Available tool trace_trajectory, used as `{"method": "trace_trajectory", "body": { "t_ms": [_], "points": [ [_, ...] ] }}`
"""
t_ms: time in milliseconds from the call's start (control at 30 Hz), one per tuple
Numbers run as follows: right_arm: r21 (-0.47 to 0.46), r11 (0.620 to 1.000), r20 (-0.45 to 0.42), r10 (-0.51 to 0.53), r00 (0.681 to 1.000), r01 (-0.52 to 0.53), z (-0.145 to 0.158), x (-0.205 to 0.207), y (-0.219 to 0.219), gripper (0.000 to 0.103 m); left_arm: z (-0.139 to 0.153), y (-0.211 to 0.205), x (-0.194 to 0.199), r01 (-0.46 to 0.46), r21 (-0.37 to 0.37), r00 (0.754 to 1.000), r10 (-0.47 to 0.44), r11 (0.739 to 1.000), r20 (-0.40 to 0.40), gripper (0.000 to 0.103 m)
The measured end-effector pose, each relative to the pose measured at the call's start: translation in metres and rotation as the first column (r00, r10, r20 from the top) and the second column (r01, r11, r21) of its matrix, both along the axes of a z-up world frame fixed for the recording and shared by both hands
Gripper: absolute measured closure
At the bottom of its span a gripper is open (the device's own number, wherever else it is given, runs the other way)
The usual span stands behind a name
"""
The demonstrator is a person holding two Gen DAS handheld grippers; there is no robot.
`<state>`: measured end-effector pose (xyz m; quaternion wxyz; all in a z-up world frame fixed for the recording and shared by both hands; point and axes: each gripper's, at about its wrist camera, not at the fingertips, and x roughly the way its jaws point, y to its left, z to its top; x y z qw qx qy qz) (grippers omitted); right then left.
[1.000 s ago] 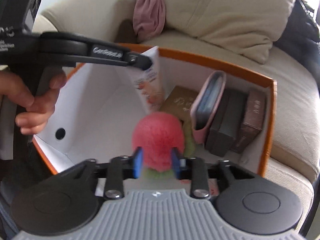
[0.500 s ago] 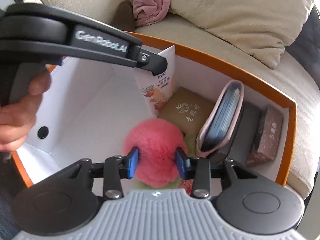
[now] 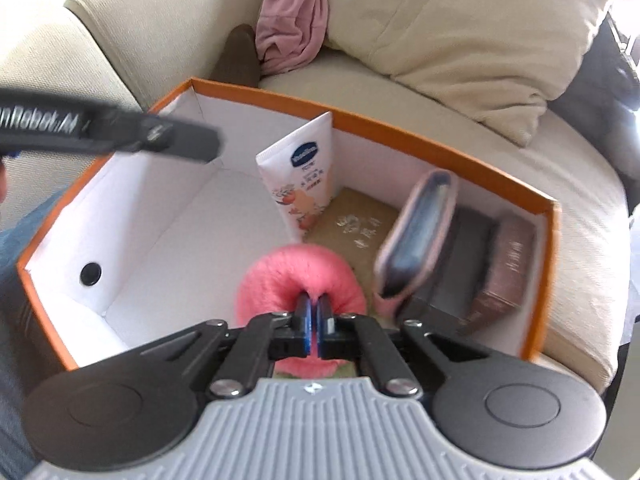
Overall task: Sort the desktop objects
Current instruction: 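Lower the lotion tube into the box while the right tool drops the pompom beside the wallet, then move both tools back down to the remaining items on the sofa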
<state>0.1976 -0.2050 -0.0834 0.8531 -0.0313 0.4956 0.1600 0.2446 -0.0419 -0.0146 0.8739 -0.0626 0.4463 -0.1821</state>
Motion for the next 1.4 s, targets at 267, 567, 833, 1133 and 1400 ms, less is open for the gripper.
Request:
{"method": "trace_trajectory", "body": {
  "t_ms": [267,567,833,1133,1400],
  "points": [
    [-0.119,0.990,-0.006,-0.074,0.997,0.073,0.002,-0.012,-0.028,0.102,0.005,-0.009,-0.039,0.058,-0.007,0.998,-0.058,0.998,-0.022,0.080],
    [-0.270,0.962,0.006,-0.039,0.999,0.039,-0.005,-0.013,-0.017,0.100,0.008,-0.011,-0.069,0.067,-0.042,0.996,-0.069,0.997,-0.049,0.080],
    [-0.184,0.981,0.066,-0.056,0.996,0.067,0.017,-0.037,-0.024,0.096,0.013,-0.009,-0.099,0.072,0.010,0.997,-0.072,0.997,-0.004,0.080],
    [0.057,0.998,0.229,-0.047,0.972,0.035,0.057,-0.131,-0.025,0.096,0.024,-0.010,-0.157,0.199,-0.011,0.980,-0.199,0.980,0.002,0.079],
    [0.094,0.995,0.190,-0.045,0.981,0.028,0.026,-0.202,-0.018,0.094,-0.011,-0.014,-0.208,0.261,-0.017,0.955,-0.261,0.965,-0.140,0.053]
  ]
}}
